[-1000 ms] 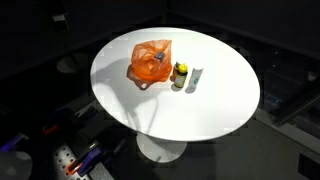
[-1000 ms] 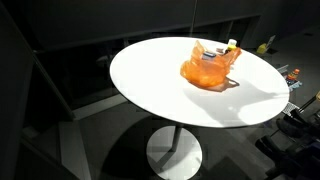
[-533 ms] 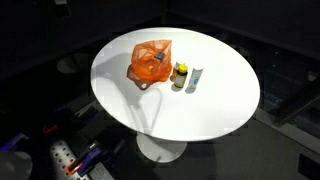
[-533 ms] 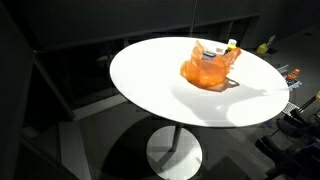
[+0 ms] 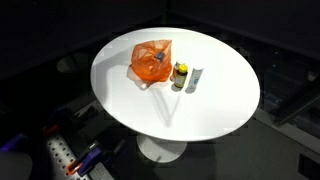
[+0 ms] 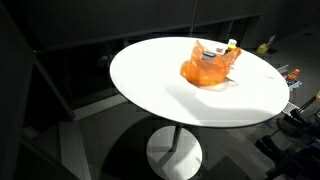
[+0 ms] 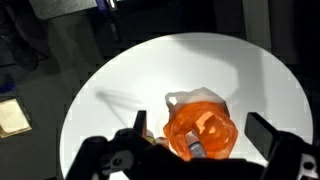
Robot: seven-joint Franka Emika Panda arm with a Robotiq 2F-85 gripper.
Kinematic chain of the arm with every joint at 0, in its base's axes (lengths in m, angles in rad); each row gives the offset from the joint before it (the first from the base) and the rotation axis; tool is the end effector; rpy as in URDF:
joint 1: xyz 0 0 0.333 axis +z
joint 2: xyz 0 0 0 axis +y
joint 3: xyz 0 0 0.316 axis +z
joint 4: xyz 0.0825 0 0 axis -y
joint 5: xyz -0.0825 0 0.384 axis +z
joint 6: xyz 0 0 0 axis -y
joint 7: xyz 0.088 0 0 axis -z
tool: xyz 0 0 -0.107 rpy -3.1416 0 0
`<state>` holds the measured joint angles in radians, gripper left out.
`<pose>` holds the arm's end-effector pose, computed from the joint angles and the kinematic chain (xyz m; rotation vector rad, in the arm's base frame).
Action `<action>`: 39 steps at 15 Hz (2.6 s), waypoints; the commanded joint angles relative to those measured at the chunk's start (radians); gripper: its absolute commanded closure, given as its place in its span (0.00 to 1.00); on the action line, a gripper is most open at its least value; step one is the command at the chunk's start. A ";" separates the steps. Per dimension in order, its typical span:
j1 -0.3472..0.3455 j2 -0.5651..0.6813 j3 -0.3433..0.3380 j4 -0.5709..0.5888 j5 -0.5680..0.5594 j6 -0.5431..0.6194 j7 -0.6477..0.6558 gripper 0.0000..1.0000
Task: Put the white bottle into the carrier bag
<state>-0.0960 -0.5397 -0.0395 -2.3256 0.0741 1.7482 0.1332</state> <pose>0.3823 -0.0474 0.5351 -3.0189 0.4211 0.0585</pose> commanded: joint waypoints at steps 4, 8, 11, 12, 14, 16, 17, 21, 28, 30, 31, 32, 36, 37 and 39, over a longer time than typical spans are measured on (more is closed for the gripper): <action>-0.041 0.251 -0.026 0.194 -0.044 0.072 0.030 0.00; -0.055 0.361 -0.051 0.237 -0.065 0.199 0.048 0.00; -0.061 0.432 -0.074 0.264 -0.040 0.272 0.067 0.00; -0.062 0.451 -0.081 0.273 -0.033 0.287 0.074 0.00; -0.065 0.487 -0.091 0.291 -0.034 0.304 0.084 0.00; -0.065 0.509 -0.100 0.311 -0.029 0.291 0.092 0.00; -0.059 0.478 -0.098 0.262 -0.045 0.309 0.070 0.00; -0.060 0.501 -0.103 0.284 -0.044 0.309 0.076 0.00; -0.061 0.570 -0.106 0.351 -0.024 0.304 0.092 0.00; -0.063 0.628 -0.108 0.403 -0.014 0.300 0.097 0.00; -0.063 0.666 -0.109 0.436 -0.005 0.295 0.089 0.00; -0.064 0.703 -0.110 0.468 0.001 0.302 0.089 0.00; -0.064 0.859 -0.109 0.609 0.008 0.284 0.090 0.00; -0.065 0.901 -0.109 0.646 0.006 0.281 0.091 0.00; -0.068 0.982 -0.108 0.720 0.007 0.269 0.089 0.00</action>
<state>-0.1578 0.3172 -0.1457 -1.7511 0.0642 2.0597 0.2123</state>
